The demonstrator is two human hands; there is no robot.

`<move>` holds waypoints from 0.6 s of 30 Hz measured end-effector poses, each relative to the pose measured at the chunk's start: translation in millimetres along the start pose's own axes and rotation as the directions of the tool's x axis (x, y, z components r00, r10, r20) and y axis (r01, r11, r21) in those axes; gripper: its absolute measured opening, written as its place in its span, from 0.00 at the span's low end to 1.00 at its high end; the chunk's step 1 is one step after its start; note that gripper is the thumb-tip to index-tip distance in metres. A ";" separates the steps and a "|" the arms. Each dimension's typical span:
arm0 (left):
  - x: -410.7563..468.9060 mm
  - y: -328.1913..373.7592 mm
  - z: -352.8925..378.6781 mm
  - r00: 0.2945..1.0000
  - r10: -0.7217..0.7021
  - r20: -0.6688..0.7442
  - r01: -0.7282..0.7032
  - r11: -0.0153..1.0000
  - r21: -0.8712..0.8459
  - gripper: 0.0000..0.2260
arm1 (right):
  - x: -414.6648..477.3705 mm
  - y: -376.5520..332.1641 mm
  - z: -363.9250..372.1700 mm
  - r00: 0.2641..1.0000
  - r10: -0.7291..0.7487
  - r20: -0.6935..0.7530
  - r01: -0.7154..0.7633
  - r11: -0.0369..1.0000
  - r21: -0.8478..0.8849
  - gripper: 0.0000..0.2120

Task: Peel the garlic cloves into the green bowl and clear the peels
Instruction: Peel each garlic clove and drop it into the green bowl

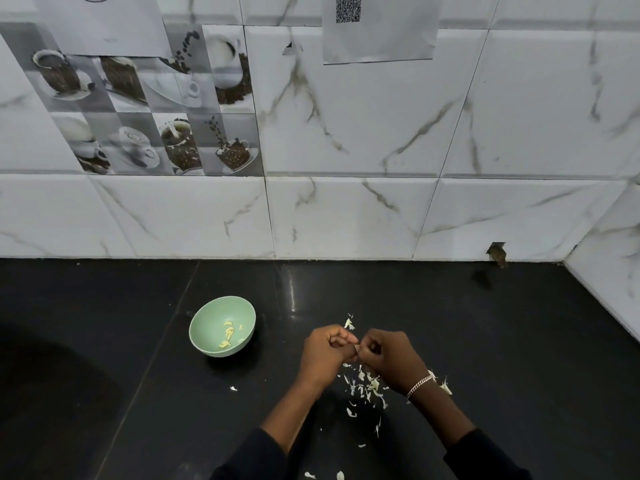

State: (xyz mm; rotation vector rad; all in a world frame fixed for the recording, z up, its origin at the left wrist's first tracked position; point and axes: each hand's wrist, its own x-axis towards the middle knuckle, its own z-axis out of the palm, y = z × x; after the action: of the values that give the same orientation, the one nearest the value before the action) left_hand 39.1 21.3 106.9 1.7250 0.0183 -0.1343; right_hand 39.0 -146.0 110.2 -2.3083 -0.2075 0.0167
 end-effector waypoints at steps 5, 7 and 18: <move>-1.4 0.6 0.0 0.999 0.033 0.008 -0.033 0.999 -0.028 0.05 | -2.5 -3.6 -1.6 0.991 0.117 0.058 -0.127 0.963 0.236 0.06; -1.6 -0.3 -0.7 0.999 0.047 0.014 -0.046 0.997 -0.057 0.05 | -2.6 -2.9 -1.1 0.987 0.144 0.073 -0.160 0.934 0.321 0.06; -7.9 -5.5 -2.8 1.000 -0.007 0.012 0.009 0.979 -0.201 0.06 | 3.8 9.5 3.2 0.928 0.363 0.087 -0.366 0.839 0.403 0.16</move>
State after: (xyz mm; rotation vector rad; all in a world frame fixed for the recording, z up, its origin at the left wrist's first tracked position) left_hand 31.0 25.5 102.7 1.5218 0.0296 -0.1431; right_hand 43.9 -149.4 101.2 -1.8885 0.2220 0.2418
